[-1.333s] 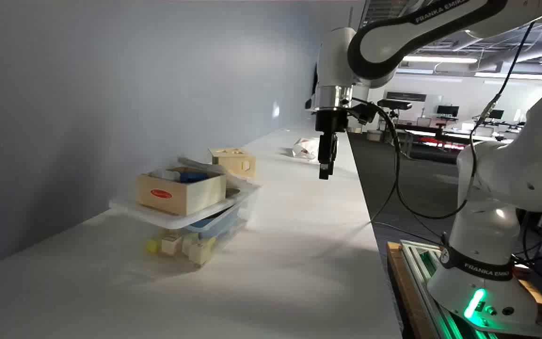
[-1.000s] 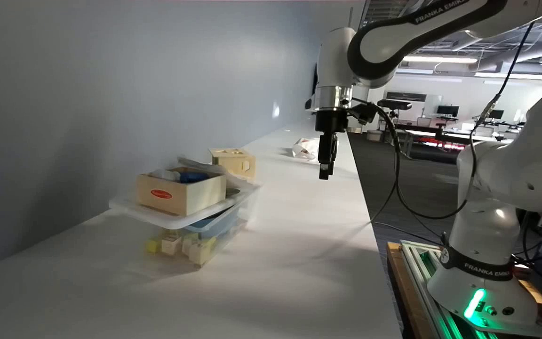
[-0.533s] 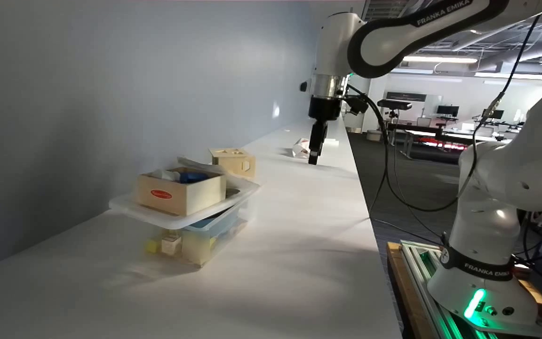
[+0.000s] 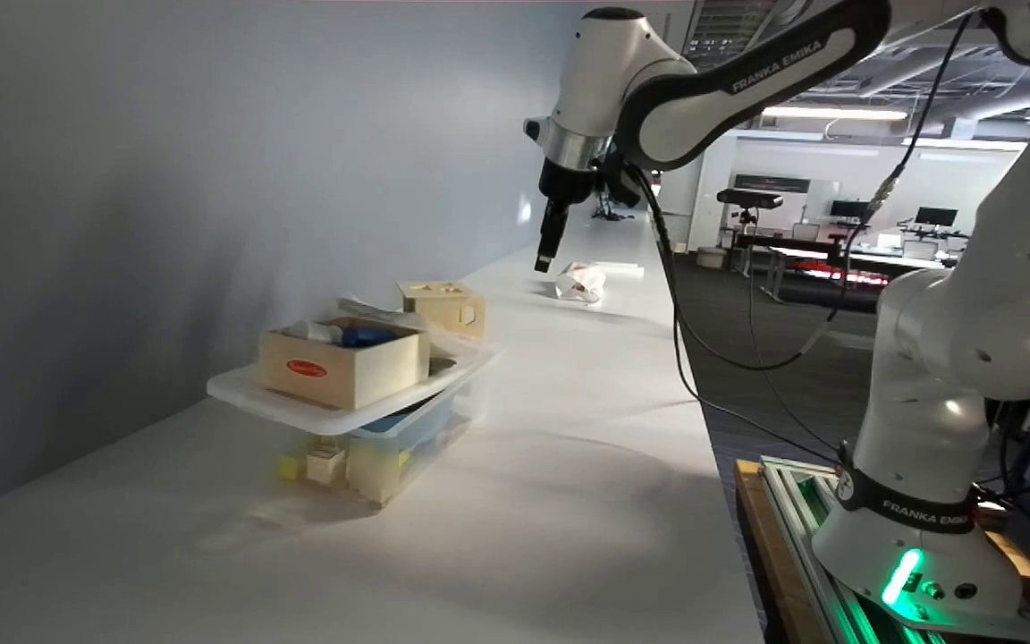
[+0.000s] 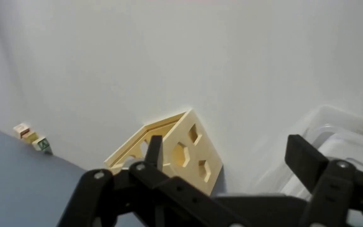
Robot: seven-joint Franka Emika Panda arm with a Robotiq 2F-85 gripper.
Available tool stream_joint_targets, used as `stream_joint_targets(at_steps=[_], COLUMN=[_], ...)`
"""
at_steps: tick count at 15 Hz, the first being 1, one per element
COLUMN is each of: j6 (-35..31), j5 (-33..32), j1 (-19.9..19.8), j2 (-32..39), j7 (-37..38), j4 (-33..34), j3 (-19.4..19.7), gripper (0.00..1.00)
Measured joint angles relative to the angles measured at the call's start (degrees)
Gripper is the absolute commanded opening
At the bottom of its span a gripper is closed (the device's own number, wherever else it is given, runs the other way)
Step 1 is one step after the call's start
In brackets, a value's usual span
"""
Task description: Remove the wooden plaque from the top of the toy box
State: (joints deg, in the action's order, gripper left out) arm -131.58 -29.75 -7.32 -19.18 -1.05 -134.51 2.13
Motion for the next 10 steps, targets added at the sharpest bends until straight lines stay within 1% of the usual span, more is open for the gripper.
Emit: stream_joint_targets(at_steps=[4,6,10], j6=[-8.2,-11.5,-16.9], j5=[-13.7,-21.3,-38.7], j1=[-2.3,-2.7,-2.8], j2=[7.7,11.5,19.1], j7=[0.6,1.7,7.5], j4=[4.8,7.5,13.3], j3=[0.2,0.7,1.9], gripper=[1.0,1.0,1.0])
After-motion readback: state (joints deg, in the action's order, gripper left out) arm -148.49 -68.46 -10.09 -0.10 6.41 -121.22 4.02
